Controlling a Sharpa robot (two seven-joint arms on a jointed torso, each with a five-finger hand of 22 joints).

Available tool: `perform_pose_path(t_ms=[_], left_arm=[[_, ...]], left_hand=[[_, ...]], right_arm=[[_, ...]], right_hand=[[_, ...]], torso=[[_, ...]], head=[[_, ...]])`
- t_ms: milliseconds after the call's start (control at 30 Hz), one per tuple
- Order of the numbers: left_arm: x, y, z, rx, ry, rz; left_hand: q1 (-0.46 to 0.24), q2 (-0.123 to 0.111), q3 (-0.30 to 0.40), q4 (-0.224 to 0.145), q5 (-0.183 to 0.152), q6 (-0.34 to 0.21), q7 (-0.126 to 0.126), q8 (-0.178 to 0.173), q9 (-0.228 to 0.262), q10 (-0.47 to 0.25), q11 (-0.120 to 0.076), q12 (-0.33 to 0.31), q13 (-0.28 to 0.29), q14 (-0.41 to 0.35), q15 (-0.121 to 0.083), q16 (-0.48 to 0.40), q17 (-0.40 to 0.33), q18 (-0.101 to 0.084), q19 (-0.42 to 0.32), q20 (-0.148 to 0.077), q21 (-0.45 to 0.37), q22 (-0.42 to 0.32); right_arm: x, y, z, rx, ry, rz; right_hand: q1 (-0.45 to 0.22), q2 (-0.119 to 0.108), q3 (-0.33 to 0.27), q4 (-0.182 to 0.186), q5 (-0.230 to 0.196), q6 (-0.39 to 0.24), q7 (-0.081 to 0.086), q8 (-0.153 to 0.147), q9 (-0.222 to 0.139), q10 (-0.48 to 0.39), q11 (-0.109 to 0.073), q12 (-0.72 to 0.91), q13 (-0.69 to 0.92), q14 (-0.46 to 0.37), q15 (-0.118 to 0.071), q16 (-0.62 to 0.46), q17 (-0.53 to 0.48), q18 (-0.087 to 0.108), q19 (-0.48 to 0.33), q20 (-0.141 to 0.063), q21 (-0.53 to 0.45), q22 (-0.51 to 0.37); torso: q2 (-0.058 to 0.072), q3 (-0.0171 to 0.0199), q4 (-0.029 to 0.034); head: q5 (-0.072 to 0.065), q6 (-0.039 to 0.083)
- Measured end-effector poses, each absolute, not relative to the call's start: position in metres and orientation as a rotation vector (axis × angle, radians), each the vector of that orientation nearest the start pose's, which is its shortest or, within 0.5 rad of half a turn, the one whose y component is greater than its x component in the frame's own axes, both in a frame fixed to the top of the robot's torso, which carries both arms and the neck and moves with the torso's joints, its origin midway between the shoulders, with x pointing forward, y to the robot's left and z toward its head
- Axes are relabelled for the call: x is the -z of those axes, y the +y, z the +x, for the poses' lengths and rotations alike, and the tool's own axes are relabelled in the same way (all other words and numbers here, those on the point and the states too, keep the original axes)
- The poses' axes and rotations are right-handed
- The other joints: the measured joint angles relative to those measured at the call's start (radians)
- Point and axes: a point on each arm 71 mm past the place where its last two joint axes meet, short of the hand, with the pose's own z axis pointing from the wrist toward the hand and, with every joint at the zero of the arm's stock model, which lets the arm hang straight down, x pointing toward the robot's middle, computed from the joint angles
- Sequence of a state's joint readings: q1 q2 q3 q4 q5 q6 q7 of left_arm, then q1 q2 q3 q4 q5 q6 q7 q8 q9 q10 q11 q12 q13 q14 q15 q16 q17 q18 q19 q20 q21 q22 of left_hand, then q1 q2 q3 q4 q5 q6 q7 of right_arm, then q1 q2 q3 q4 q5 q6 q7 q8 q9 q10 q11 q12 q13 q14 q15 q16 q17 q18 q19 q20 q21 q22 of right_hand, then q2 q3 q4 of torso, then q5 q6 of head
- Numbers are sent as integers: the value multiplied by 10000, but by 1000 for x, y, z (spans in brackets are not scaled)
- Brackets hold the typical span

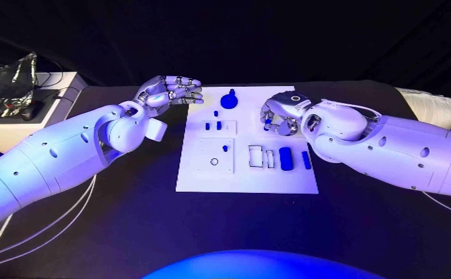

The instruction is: Assemble the parts on the task board

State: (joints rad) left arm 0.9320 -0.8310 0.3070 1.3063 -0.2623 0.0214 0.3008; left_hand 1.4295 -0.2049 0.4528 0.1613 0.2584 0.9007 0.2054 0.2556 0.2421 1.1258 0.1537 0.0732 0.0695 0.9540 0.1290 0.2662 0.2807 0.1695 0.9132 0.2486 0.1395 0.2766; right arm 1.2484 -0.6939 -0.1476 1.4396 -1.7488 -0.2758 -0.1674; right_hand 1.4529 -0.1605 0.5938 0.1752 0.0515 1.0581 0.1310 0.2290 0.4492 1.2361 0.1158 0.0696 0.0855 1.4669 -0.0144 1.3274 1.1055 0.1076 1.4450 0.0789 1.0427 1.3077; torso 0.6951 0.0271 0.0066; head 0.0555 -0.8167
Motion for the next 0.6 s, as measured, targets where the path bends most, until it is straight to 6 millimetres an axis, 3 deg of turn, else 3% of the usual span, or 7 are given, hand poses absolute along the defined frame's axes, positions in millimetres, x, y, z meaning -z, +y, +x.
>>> perform_pose_path(t_ms=[400, 600], left_arm=[[212, 268, 511, 16102, 14857, -10488], [214, 268, 512, 16088, 14861, -10524]], left_hand=[[0, 0, 0, 0, 0, 0, 0, 0, 1, 0, 0, 0, 0, 0, 0, -39, 9, 0, 35, 34, 0, -13], [0, 0, 0, 0, 0, 0, 0, 0, 2, 0, 0, 0, 0, 0, 0, -39, 8, -1, 70, -2, 0, -25]], right_arm=[[178, -146, 479, -5567, 14882, -4761], [165, -134, 467, -6242, 14352, -4826]], right_hand=[[0, 0, 0, -1, -27, -2, 0, 10, 48, 1, 1, -36, 0, 0, 1, 0, 0, -1, 0, 0, 76, -1], [1, -1, 0, -3, -46, -3, -1, 10, 49, 1, 1, 2, -3, 0, 2, -1, 11, -1, -1, 0, 76, -2]], torso=[[-33, -10, -8], [-45, -22, -8]], head=[[25, 81], [40, 119]])
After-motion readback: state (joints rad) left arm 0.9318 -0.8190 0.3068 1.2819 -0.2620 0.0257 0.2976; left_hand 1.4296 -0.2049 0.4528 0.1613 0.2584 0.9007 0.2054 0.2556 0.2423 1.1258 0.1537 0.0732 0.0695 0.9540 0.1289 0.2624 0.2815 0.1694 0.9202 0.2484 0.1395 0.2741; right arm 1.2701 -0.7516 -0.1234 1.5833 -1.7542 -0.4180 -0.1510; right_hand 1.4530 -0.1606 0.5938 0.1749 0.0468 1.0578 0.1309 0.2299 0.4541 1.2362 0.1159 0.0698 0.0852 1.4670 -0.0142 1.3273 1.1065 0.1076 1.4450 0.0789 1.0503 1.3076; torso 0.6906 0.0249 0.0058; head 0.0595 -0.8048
